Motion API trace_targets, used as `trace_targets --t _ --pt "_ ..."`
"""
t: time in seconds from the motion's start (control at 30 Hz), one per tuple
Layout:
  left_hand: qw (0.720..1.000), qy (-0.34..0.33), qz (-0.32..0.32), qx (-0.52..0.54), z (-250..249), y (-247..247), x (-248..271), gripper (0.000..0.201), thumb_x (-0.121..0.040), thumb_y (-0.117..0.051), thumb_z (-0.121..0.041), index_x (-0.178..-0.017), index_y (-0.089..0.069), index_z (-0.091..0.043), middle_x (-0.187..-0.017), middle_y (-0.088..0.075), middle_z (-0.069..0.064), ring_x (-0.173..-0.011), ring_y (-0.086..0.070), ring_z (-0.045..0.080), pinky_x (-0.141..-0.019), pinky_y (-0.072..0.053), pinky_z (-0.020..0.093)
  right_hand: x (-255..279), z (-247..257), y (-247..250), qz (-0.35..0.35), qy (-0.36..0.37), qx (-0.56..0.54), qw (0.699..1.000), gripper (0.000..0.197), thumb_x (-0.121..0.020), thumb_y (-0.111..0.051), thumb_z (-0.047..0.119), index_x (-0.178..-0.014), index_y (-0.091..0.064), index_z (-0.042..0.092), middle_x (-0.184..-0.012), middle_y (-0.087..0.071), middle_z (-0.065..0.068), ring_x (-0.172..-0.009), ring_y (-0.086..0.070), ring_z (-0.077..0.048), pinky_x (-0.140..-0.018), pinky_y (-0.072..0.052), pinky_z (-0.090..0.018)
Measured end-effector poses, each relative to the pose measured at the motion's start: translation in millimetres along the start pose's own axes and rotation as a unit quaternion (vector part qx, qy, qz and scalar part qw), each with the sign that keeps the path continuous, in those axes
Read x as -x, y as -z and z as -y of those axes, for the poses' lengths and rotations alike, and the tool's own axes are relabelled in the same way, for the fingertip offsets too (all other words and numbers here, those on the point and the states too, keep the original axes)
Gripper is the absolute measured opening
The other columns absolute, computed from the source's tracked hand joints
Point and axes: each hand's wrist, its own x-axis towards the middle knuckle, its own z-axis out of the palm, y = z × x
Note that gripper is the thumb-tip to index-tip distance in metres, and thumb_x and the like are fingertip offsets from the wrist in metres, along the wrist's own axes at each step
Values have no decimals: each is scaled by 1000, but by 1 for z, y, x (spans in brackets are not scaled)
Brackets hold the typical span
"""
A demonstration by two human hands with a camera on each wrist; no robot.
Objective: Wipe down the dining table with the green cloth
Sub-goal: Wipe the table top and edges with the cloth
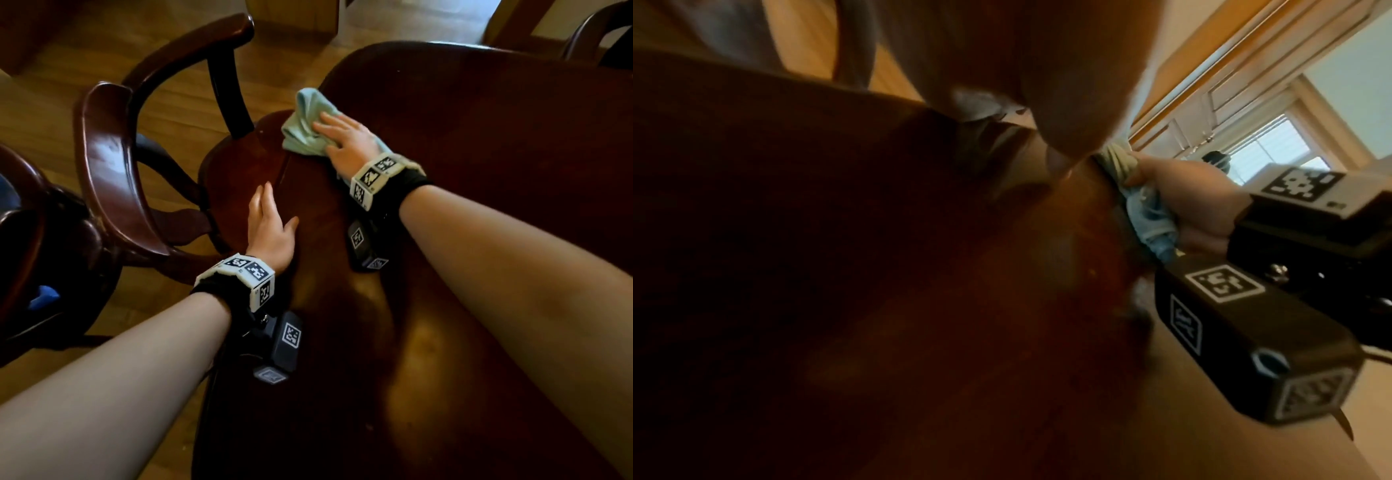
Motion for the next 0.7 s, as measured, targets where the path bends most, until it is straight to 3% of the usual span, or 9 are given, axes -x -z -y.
trace_targets --t 0.43,0.6,0.7 --pt "997 67 -17 26 84 28 135 58 -95 -38 -6 -147 -14 -2 -156 -12 13 -145 -13 23 -118 -9 29 205 87 -99 13 49 -99 994 48 -84 -48 5 -127 -56 24 -143 -46 5 -140 -31 -15 -118 -16 -32" --pt "997 74 20 29 106 42 181 61 -91 -32 0 -148 -12 -5 -157 -9 9 -145 -12 22 -117 -10 30 281 110 -129 23 60 -110 992 50 -81 -47 4 -126 -56 23 -142 -47 4 -139 -33 -16 -118 -21 -35" --pt "996 67 43 25 108 43 191 60 -94 -33 -4 -149 -11 -9 -157 -10 10 -145 -11 23 -119 -12 34 290 113 -124 2 12 -204 979 52 -77 -42 -11 -121 -61 10 -139 -51 -7 -135 -39 -21 -115 -23 -22"
